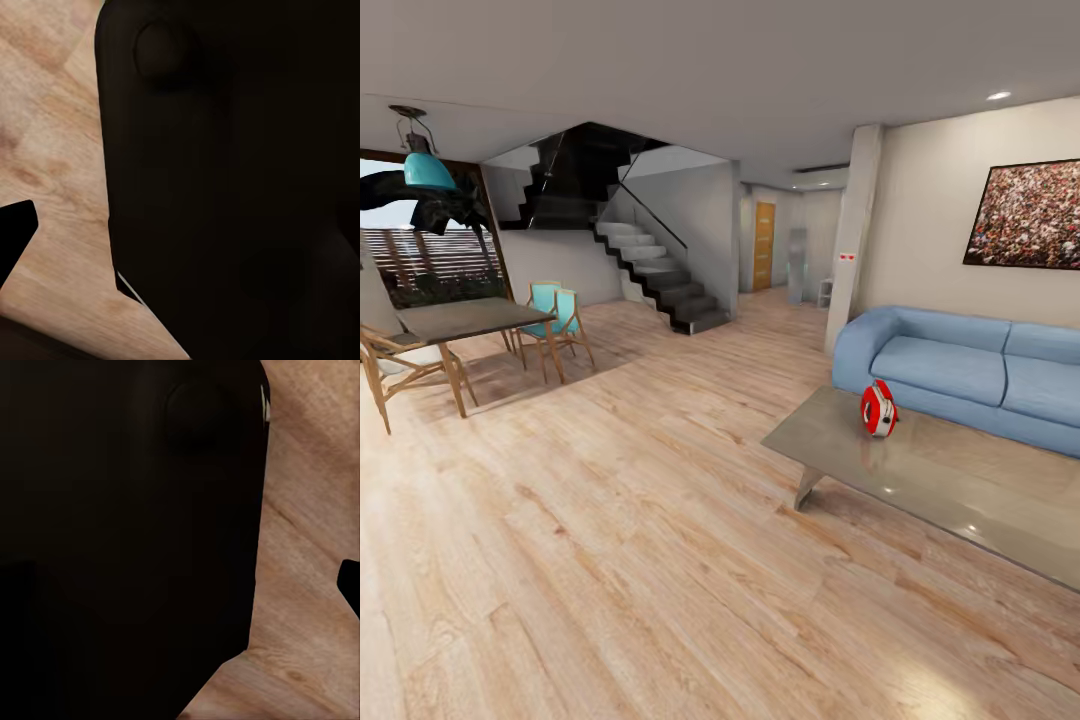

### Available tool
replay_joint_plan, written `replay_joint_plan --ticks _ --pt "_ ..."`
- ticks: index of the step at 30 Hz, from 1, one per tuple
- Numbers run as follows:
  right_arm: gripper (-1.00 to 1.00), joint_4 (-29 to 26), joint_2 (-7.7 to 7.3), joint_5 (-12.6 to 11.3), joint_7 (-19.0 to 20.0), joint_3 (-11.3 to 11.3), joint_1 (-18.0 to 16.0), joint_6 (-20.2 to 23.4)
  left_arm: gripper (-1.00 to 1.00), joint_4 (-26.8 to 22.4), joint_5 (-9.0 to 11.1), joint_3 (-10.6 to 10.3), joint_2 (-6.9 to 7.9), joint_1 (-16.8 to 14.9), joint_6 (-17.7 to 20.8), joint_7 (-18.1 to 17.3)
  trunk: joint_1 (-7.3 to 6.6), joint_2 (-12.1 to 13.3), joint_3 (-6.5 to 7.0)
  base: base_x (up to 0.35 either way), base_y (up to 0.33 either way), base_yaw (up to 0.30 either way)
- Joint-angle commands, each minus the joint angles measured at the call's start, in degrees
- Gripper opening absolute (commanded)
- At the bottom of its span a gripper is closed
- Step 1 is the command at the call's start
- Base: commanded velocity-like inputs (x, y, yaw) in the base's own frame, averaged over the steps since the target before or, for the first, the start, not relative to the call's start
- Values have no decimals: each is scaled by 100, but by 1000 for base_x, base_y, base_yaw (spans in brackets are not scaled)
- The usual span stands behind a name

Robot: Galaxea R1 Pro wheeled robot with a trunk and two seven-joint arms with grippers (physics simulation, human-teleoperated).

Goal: Turn on the radio receiver that's on the table in the living room.

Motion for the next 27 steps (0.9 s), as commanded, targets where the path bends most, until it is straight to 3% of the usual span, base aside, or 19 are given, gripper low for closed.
replay_joint_plan --ticks 1,7,17,27 --pt "100 30 33 -7 -22 -3 -32 -5 100 13 12 -6 -33 33 18 -25 1 1 0 0 0 0" --pt "100 134 212 -3 -31 -4 -227 32 100 128 4 14 -226 67 55 -32 1 1 0 0 0 0" --pt "100 123 236 -4 -35 -7 -520 -37 100 125 17 8 -497 69 -20 -33 1 1 0 0 0 0" --pt "100 -180 -43 39 7 -1 -574 -359 100 -184 8 -1 -490 66 -341 21 1 1 0 0 0 0"
